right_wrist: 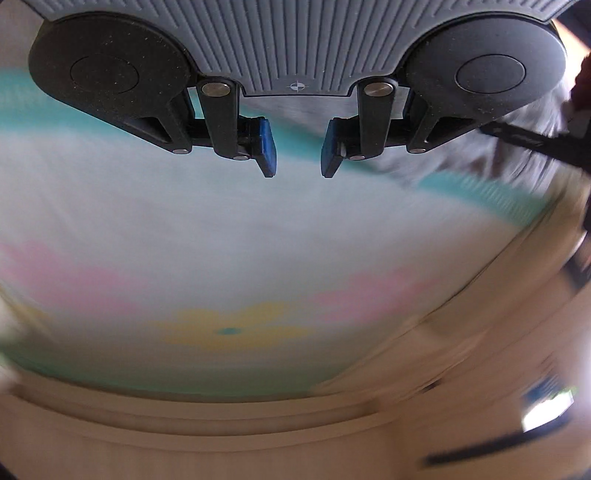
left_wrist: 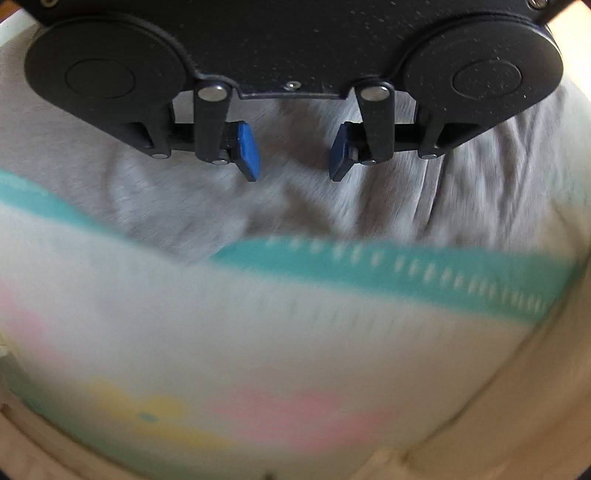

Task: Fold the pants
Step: 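Grasp the pants edge with the right tool and fold it toward the left tool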

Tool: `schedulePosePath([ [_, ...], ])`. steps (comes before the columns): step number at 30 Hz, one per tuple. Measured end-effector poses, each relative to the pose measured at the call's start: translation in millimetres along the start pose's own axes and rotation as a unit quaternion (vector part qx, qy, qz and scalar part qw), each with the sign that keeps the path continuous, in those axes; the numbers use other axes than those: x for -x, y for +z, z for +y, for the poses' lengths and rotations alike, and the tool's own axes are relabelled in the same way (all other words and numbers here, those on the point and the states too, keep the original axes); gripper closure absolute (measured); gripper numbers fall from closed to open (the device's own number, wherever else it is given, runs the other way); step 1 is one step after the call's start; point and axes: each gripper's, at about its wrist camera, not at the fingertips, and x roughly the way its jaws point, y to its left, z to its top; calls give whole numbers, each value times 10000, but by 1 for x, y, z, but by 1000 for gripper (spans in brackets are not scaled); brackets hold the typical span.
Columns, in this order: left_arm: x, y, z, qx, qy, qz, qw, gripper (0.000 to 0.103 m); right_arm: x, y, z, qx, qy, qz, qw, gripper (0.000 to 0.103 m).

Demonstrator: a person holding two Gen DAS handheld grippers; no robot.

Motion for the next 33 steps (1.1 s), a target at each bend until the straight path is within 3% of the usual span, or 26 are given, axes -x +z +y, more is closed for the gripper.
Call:
schedulePosePath([
  [2, -15, -9, 8, 172, -137, 297, 9993, 54, -21, 5, 13, 421, 213, 192, 9987, 75],
  [7, -13, -27, 6, -360, -155, 51, 9992, 51, -62, 10, 31, 704, 417, 491, 9954, 75],
  [11, -11, -28, 7, -253, -222, 86, 9994, 52, -78, 6, 28, 740, 560, 715, 9931, 75],
  [15, -12, -21, 5, -213, -201, 134, 9995, 52, -85, 3, 29, 675, 1020, 1129, 9861, 75],
  [17, -11, -17, 6, -295, -178, 123, 9993, 52, -76, -1, 35, 824, 1258, 1191, 9814, 86],
  [19, -13, -16, 3, -366, -147, 104, 9992, 52, -66, -6, 50, 1262, 1215, 1137, 9779, 98],
  [26, 0, -6, 4, 72, -356, -190, 9992, 52, -24, -48, 105, 2634, 728, 805, 9586, 98],
  [30, 14, 5, -2, 229, -427, -596, 9970, 51, -19, -77, 128, 3262, 656, 819, 9395, 98],
  [33, 19, 10, -15, 92, -622, -775, 9950, 43, -19, -89, 139, 3455, 769, 921, 9307, 102],
])
